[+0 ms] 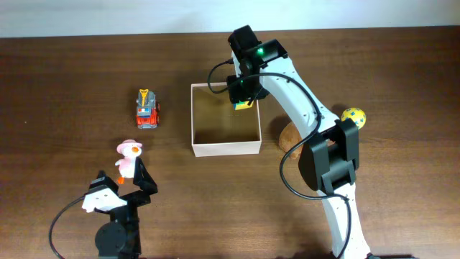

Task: Pack container
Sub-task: 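Lower the cube into the box and open the right gripper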

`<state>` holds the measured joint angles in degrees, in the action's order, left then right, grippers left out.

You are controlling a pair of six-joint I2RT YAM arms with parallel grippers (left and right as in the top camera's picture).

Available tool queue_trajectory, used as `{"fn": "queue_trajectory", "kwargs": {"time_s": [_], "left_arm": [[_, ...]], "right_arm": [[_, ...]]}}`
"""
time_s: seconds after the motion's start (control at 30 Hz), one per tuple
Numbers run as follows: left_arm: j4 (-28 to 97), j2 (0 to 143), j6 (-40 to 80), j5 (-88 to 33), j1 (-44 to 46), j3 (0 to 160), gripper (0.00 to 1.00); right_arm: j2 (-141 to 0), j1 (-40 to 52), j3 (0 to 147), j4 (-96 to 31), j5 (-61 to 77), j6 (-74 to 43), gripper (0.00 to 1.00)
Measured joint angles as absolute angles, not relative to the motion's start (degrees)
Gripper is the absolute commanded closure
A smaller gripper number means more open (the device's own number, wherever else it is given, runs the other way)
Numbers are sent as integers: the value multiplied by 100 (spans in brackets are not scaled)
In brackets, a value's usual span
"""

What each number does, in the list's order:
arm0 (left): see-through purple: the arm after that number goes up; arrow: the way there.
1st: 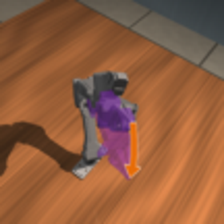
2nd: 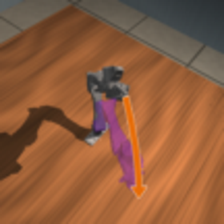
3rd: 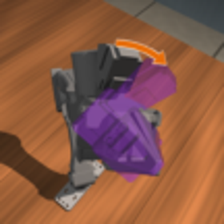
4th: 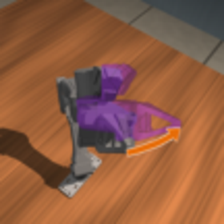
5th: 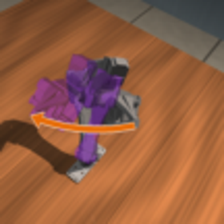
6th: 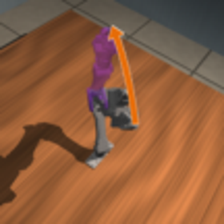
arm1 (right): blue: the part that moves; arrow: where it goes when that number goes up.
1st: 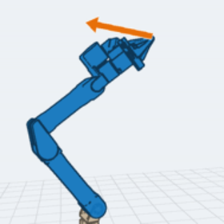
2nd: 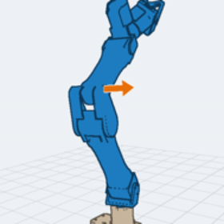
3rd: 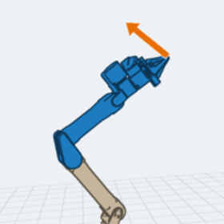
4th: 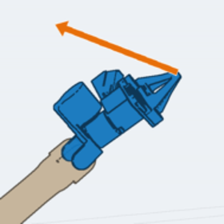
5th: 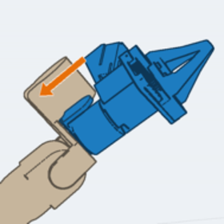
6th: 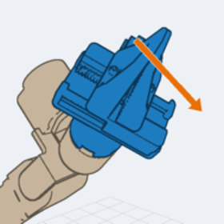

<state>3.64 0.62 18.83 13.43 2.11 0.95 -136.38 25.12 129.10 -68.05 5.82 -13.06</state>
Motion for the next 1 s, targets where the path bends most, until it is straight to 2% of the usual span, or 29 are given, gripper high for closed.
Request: {"fn": "queue_trajectory", "kwargs": {"time_s": [0.17, 0.5, 0.7, 1.0], "left_arm": [[364, 62, 1883, 1343, 211, 95, 1], [364, 62, 1883, 1343, 211, 95, 1], [364, 62, 1883, 1343, 211, 95, 1], [364, 62, 1883, 1343, 211, 95, 1]], "right_arm": [[-13638, 2512, 12910, -6805, 539, -1317, 46], [-13638, 2512, 12910, -6812, 519, -1308, 46], [-13638, 2512, 12910, -6829, 519, -1306, 33], [-13638, 2456, 12910, -6823, 519, -1310, 32]]}}
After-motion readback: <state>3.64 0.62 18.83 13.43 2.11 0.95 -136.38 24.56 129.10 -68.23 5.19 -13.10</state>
